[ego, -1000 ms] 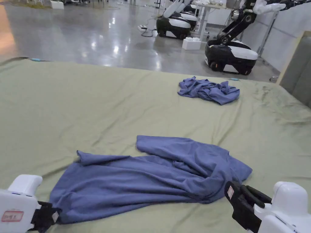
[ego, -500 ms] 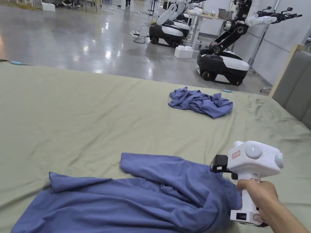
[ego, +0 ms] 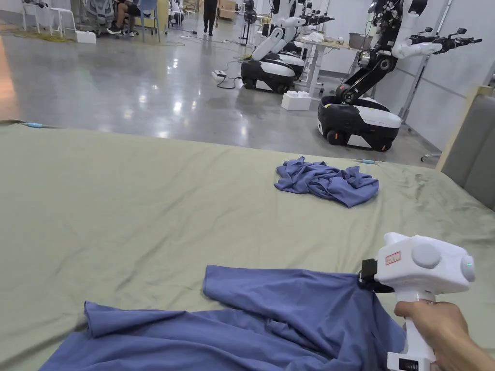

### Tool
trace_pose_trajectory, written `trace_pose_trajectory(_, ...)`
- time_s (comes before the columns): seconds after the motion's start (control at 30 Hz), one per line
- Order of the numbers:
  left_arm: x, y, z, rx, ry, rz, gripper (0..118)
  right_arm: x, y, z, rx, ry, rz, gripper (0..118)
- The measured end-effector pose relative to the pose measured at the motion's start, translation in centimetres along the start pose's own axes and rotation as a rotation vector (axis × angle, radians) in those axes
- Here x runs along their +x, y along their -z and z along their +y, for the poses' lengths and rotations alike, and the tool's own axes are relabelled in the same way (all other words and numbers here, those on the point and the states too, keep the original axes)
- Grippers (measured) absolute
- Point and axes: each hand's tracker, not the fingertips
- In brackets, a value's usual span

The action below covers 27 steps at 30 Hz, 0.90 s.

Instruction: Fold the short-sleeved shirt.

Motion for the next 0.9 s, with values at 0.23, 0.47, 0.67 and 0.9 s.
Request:
trace_pose_trajectory(0.23, -1.7, -4.9, 3.6, 0.171, -0.088, -0.107, 6, 0.2, -9.1, 2.7, 0.154, 0.043, 0.061, 6)
trace_pose_trajectory(0.47, -2.7, -9.4, 9.6, 0.28, -0.077, -0.103, 6, -0.8, -18.1, 4.8, 0.28, 0.053, 0.057, 6)
trace_pose_trajectory(0.67, -3.8, -12.3, 15.3, 0.364, -0.083, -0.07, 6, -2.3, -23.3, 7.0, 0.374, 0.077, 0.054, 6)
trace_pose_trajectory(0.9, -5.3, -14.0, 23.1, 0.427, -0.088, -0.046, 6, -4.8, -26.9, 10.9, 0.449, 0.13, 0.069, 6)
